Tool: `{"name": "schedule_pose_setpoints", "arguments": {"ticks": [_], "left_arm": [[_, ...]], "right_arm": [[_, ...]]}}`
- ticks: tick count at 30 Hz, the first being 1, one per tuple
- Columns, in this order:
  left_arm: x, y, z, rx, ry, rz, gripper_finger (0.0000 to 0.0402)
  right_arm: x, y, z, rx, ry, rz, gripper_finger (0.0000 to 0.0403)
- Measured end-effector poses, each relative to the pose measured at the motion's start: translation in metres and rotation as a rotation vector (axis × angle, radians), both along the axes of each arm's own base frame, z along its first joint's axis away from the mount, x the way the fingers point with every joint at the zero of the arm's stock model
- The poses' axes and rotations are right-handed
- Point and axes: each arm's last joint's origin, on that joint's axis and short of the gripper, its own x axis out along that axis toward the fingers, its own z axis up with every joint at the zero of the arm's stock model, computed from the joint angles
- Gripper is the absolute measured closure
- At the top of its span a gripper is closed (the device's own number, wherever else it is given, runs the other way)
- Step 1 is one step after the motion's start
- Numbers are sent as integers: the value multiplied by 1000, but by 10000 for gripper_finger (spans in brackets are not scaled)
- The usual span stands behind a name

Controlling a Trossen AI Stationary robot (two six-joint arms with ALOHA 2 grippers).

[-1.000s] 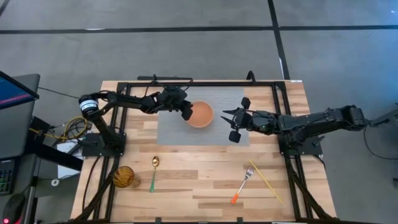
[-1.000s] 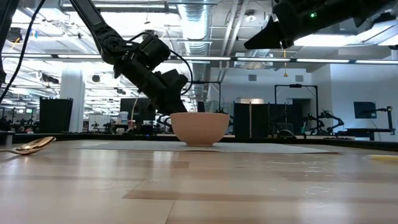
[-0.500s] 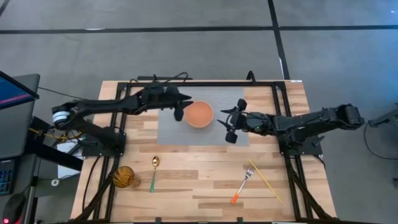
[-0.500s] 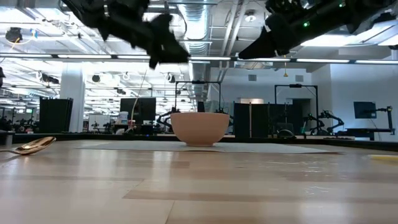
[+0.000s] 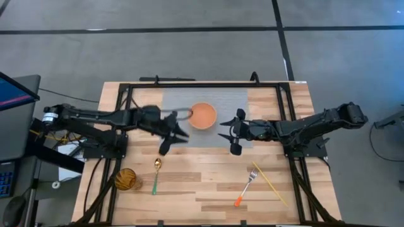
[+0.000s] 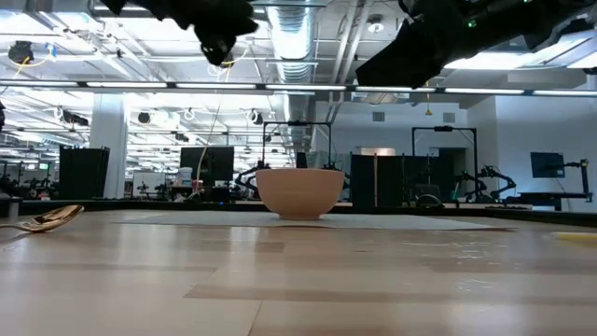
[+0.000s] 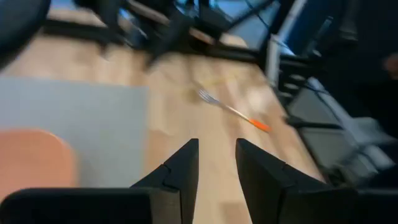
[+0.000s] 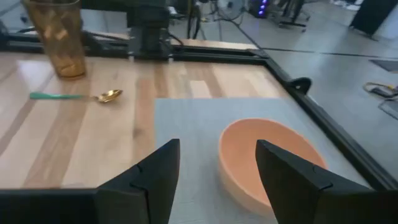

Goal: Pick & Place Utensil
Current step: Put the orange fork into the brown bowl

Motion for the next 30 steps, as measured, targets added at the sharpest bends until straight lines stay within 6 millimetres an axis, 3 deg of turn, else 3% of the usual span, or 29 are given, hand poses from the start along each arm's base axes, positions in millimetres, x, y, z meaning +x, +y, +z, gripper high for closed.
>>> {"name": "schedule_pose_setpoints", "arguments": {"ticks": [9, 14, 20, 23, 30], "left_arm": [[-8, -43, -12, 0, 125, 23, 293], [-11, -55, -14, -80, 170, 44, 294], [-21, -56, -28, -183, 376, 150, 293], [-24, -55, -32, -175, 425, 173, 293], [-23, -54, -32, -158, 417, 165, 293]], "right_arm": [[11, 17, 3, 3, -31, 73, 206], [29, 41, -6, 39, 32, 209, 206], [52, 59, 7, -17, 62, 272, 205], [56, 70, 5, -10, 164, 363, 207], [50, 94, 11, 266, 363, 525, 214]]}}
